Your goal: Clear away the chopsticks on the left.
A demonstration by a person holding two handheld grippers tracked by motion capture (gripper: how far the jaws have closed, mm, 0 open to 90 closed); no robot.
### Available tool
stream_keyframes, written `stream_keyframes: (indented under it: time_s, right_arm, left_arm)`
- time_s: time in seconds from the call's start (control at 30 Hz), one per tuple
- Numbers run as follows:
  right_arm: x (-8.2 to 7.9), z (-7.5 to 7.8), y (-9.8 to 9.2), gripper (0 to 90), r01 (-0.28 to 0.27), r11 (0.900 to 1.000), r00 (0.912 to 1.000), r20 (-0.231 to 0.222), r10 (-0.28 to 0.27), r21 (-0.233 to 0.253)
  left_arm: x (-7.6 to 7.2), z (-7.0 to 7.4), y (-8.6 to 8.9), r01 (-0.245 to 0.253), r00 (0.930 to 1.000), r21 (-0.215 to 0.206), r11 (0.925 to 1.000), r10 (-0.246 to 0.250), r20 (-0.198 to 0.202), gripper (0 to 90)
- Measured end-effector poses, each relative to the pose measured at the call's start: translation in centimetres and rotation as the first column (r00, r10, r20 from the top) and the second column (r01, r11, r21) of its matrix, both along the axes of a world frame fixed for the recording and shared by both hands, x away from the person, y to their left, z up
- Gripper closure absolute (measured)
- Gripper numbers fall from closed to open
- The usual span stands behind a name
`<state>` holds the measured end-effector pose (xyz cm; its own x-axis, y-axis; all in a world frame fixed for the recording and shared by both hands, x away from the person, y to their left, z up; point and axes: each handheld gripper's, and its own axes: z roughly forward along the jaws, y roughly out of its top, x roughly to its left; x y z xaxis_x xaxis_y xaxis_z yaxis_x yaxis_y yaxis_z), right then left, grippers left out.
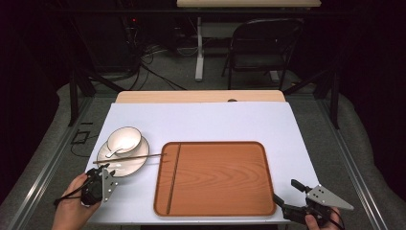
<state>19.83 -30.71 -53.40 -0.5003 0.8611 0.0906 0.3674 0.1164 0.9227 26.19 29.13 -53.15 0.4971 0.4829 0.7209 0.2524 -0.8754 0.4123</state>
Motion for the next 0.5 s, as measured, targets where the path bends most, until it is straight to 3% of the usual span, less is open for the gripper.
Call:
stream_keyframes:
  time_s: [0.03,0.3,0.5]
  right_arm:
    - [0.0,0.0,0.0,14.1,0.0,1.0,1.0,0.0,0.0,0.0]
    - [0.0,0.0,0.0,14.1,0.0,1.0,1.0,-0.001,0.0,0.0]
    - [0.0,0.0,0.0,14.1,-0.001,1.0,1.0,-0.003,0.001,0.0]
  left_arm:
    - [0.2,-0.1,0.0,0.007,1.0,0.032,0.9994,-0.007,-0.003,67.2]
    - [1.8,-0.7,-0.1,0.024,0.9997,0.121,0.9924,-0.023,-0.01,69.4]
    - [2.8,-1.3,-0.2,0.041,0.999,0.204,0.9781,-0.036,-0.025,70.9]
